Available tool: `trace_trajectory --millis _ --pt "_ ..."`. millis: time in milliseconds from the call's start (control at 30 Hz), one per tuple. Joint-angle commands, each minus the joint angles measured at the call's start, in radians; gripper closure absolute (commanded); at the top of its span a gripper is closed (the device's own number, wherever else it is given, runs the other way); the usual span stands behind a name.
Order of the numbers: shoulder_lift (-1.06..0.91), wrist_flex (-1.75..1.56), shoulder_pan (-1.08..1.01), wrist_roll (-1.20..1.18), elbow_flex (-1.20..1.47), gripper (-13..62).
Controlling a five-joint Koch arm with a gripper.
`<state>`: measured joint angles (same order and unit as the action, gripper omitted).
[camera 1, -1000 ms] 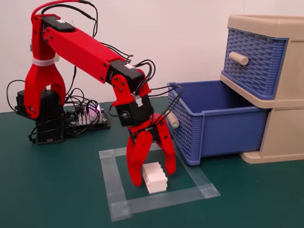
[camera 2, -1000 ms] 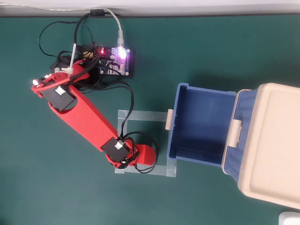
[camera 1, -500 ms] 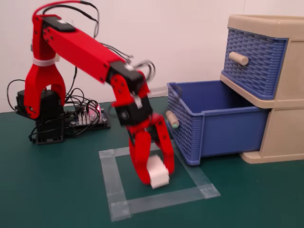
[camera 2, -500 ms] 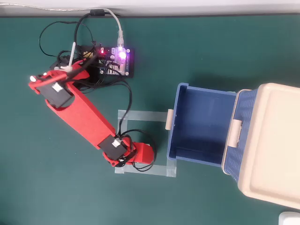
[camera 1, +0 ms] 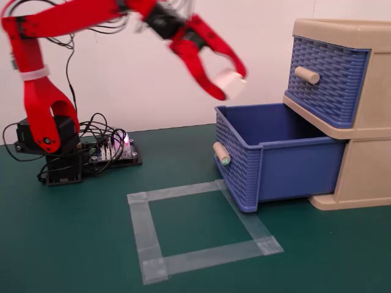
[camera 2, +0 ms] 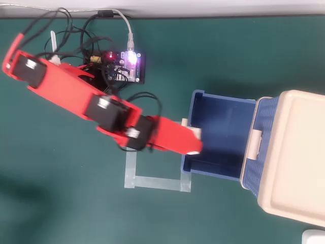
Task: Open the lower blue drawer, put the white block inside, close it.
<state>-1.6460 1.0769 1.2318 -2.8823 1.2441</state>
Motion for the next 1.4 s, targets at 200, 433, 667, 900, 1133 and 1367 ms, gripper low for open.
trace_trajectory --millis 200,433,667,900,1133,1367 --pt "0.095 -0.112 0.081 -0.103 -0.100 35.3" --pt "-0.023 -0.097 0.103 -0.110 -0.100 15.3" --pt "-0.360 0.534 0.091 -0.044 0.069 15.6" --pt "-0.078 0.693 0.046 0.037 0.069 15.5" --pt "0.232 0.558 0.043 -0.015 -0.115 15.6" --pt "0.495 0.387 0.072 -0.017 -0.471 15.5"
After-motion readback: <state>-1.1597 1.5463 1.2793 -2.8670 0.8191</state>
